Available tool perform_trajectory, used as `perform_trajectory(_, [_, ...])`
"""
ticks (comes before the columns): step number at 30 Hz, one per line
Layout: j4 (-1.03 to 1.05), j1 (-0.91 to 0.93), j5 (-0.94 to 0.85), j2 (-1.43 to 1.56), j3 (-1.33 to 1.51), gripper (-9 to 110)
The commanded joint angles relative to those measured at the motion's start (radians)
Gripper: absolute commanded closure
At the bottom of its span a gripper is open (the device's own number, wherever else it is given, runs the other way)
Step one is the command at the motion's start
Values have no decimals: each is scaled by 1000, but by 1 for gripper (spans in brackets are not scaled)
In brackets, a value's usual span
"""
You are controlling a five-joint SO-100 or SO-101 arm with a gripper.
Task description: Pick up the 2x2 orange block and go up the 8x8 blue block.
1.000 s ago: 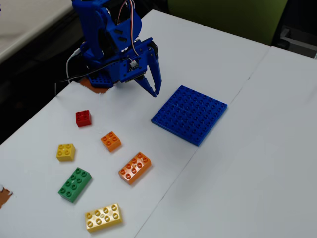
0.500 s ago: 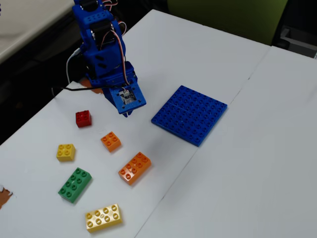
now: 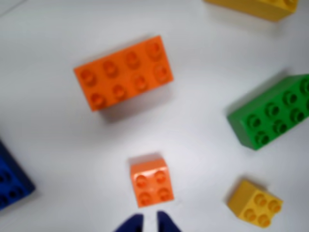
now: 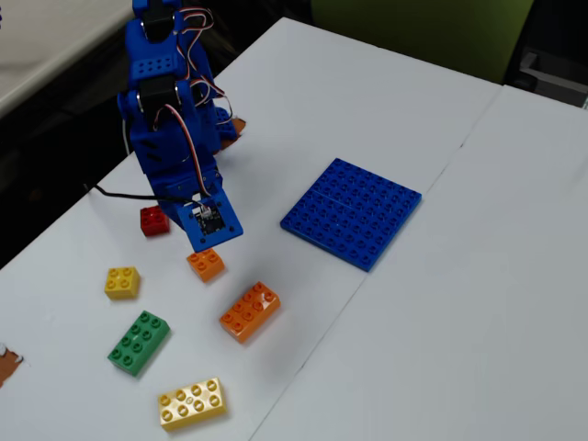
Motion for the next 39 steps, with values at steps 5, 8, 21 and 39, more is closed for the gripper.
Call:
perform_trajectory(5, [-40, 38, -61, -69, -49, 93])
perform_trajectory(8, [-54, 54, -80, -104, -48, 91])
perform_trajectory(21, [-78, 89, -186, -172, -25, 83])
perform_trajectory(39, [-127, 124, -242, -259, -6, 80])
